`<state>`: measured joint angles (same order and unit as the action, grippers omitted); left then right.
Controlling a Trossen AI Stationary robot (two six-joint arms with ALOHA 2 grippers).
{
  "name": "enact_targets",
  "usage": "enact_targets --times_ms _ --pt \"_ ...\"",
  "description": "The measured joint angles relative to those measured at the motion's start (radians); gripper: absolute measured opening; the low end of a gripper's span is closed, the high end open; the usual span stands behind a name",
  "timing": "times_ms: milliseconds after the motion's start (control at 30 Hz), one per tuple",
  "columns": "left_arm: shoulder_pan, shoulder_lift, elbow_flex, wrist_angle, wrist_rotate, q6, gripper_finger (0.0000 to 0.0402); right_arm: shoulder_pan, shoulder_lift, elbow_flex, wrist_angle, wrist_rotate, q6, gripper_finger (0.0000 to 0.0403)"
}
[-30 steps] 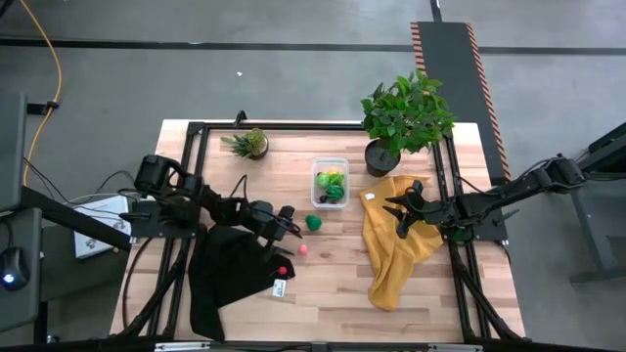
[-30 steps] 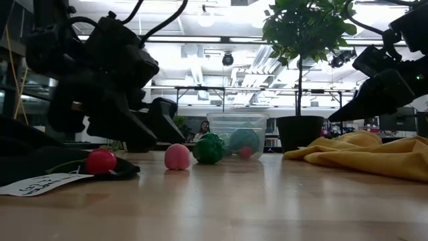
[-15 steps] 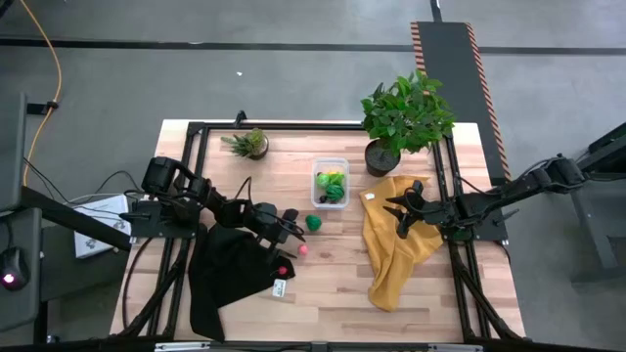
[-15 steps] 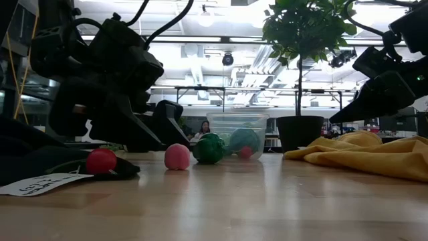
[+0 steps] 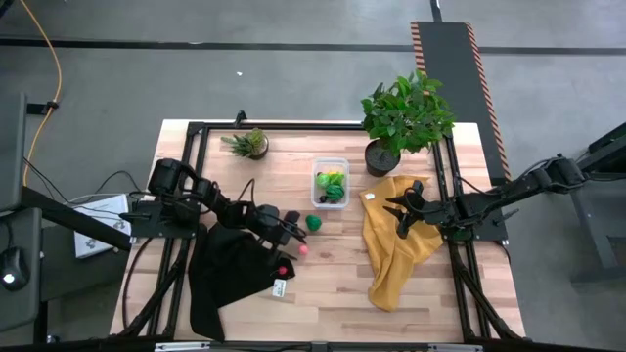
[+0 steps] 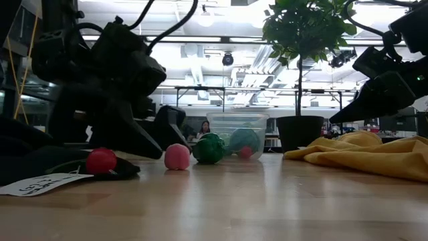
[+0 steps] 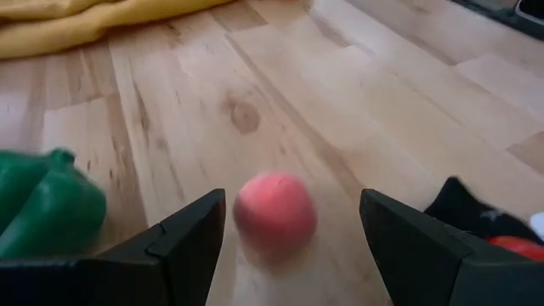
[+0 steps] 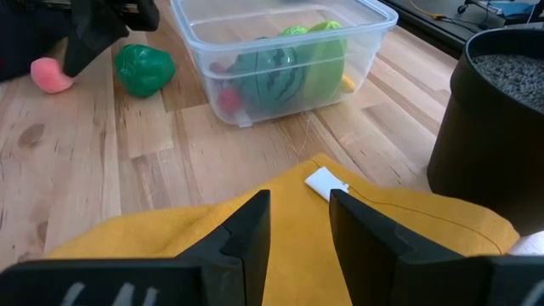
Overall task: Pick and placing Produce into tupperware
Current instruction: Put the peach into the transparent bin
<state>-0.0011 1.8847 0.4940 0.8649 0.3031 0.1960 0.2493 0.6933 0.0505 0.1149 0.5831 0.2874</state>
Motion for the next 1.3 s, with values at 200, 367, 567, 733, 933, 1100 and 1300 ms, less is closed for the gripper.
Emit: enact_targets --times_ms 200,367,567,733,933,1100,1300 --pt "-0.002 0.000 0.005 0.000 0.000 0.000 0.0262 0.000 0.000 0.000 0.000 0.000 0.000 0.0114" --pt "-0.001 0.000 0.005 -0.001 0.000 0.000 0.0262 0.000 0.000 0.000 0.000 0.000 0.000 0.0114" --pt "-0.001 0.011 0.005 -0.001 0.000 0.001 0.0254 0.000 0.000 0.000 0.000 0.000 0.000 0.0114" --pt "-0.001 0.019 0.005 -0.002 0.000 0.000 0.0233 0.000 0.000 0.000 0.000 0.000 0.000 0.0114" --pt "-0.001 0.019 0.005 0.000 0.000 0.000 0.0221 0.000 0.000 0.000 0.000 0.000 0.000 0.0114" --pt "-0.001 0.019 0.005 0.000 0.000 -0.004 0.0220 0.000 0.000 0.000 0.000 0.000 0.000 0.0114" --pt "-0.001 0.019 0.005 0.000 0.000 -0.017 0.0209 0.000 0.000 0.000 0.000 0.000 0.000 0.0114"
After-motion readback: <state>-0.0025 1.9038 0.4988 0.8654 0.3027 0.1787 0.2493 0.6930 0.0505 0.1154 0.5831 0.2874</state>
